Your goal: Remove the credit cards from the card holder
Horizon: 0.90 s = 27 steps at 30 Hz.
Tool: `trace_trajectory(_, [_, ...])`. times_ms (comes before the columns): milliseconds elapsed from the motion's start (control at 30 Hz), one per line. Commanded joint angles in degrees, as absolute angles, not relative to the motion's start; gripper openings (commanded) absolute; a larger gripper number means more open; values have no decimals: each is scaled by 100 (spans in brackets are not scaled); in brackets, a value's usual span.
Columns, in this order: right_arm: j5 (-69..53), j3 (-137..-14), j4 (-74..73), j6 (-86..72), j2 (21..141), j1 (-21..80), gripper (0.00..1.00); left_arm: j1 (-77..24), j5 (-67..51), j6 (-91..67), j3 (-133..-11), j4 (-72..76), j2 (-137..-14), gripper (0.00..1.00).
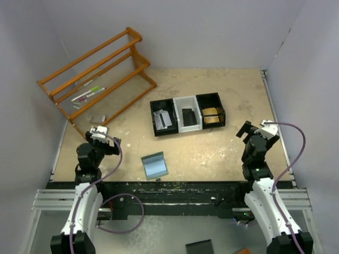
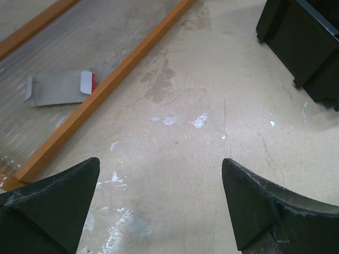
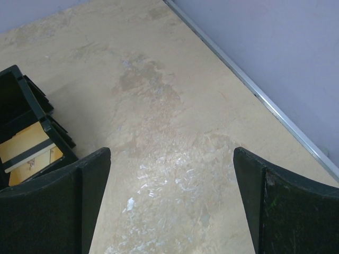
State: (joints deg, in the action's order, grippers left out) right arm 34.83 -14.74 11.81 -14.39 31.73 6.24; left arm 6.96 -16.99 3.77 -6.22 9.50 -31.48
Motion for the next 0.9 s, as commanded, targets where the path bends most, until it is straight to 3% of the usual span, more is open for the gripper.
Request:
trace_trajectory(0, [3307,-1554,1668,-1148,3561,604,100,724,-1441,209,-383,1199,-2449,99])
trace_trajectory(167, [3090,-1651,2083,-982,4483,610,100,724,-1377,183,-299,1365,-2577,99])
trace_trajectory(233, [3681,-1619,1914,-1406,4544,615,100,725,-1371,191,-303,1381,-2618,99])
trace_trajectory(400, [3779,-1435,1818,-1439,3991,615,100,721,-1474,223,-283,1345,-2521,99])
trace_trajectory(533, [2112,-1031,2037,-368,2847,615,100,721,-1500,246,-302,1405,-2642,99])
trace_trajectory(700, [2718,-686,2043,-594,2073,615,100,720,-1494,253,-294,1406,-2624,99])
trace_trajectory(800, [2158,-140,2317,-264,1242,608,100,720,-1490,251,-307,1422,-2654,99])
trace_trajectory(867, [2036,-144,2233,-422,1561,615,100,718,-1490,246,-315,1424,-2679,99])
